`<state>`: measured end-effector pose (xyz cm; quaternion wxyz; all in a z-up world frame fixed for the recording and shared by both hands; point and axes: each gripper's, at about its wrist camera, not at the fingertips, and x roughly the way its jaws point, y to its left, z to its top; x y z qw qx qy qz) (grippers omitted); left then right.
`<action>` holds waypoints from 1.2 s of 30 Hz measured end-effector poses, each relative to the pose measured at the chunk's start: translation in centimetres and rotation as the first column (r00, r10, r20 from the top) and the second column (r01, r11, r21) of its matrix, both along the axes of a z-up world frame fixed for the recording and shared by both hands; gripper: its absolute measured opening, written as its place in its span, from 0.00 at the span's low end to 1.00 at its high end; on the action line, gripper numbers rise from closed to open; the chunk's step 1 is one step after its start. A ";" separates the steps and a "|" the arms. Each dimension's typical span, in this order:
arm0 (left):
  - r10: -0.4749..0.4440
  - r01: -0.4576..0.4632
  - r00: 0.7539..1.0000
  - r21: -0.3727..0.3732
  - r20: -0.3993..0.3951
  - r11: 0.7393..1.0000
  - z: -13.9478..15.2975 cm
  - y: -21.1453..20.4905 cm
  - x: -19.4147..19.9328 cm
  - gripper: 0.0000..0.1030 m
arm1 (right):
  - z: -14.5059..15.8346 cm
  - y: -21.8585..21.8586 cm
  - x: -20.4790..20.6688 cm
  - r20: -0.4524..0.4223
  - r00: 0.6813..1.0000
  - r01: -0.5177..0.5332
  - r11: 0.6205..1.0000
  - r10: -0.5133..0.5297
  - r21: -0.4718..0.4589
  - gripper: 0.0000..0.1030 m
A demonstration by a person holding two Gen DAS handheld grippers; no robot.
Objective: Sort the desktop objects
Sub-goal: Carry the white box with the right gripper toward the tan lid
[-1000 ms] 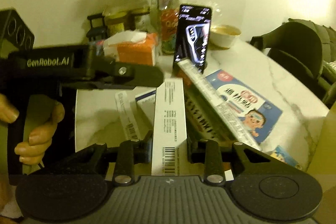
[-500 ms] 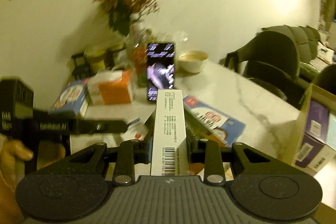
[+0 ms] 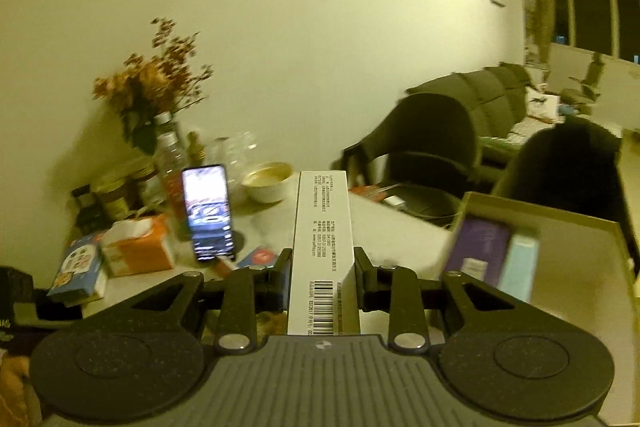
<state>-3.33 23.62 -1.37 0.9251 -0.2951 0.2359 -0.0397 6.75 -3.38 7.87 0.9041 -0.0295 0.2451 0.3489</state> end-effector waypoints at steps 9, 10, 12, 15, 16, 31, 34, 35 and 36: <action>-0.039 0.039 0.999 0.013 -0.010 0.999 -0.1 -1.6 0.8 0.84 | 0.6 -3.7 1.1 0.019 0.993 0.113 0.994 -0.113 0.014 0.31; -0.042 0.042 0.999 0.015 -0.012 0.999 -0.2 -1.7 0.9 0.84 | 0.5 -4.0 1.4 0.018 0.992 0.125 0.992 -0.126 0.014 0.31; -0.047 0.048 0.999 0.019 -0.017 0.999 -0.3 -1.9 1.1 0.85 | 0.2 -4.8 1.9 0.013 0.988 0.155 0.988 -0.155 0.012 0.31; -0.056 0.056 0.998 0.020 -0.025 0.998 -0.6 -2.2 1.4 0.85 | -0.3 -5.8 2.9 0.002 0.980 0.197 0.980 -0.197 0.004 0.31; -0.059 0.059 0.998 0.020 -0.027 0.998 -0.7 -2.3 1.5 0.85 | -0.5 -6.1 3.3 -0.003 0.977 0.213 0.977 -0.213 0.000 0.31; -0.104 0.107 0.993 0.053 -0.051 0.993 -0.9 -4.0 3.0 0.85 | -3.6 -10.3 9.6 -0.095 0.905 0.413 0.910 -0.415 -0.040 0.31; -0.111 0.114 0.993 0.068 -0.051 0.991 -0.8 -4.5 3.2 0.85 | -4.5 -10.4 11.1 -0.112 0.890 0.439 0.897 -0.443 -0.058 0.31; -0.113 0.117 0.992 0.073 -0.052 0.990 -0.7 -4.7 3.3 0.85 | -4.8 -10.4 11.7 -0.120 0.885 0.445 0.893 -0.450 -0.064 0.31; -0.117 0.121 0.992 0.077 -0.055 0.990 -0.8 -4.9 3.4 0.85 | -5.2 -10.3 12.3 -0.130 0.882 0.448 0.891 -0.453 -0.070 0.31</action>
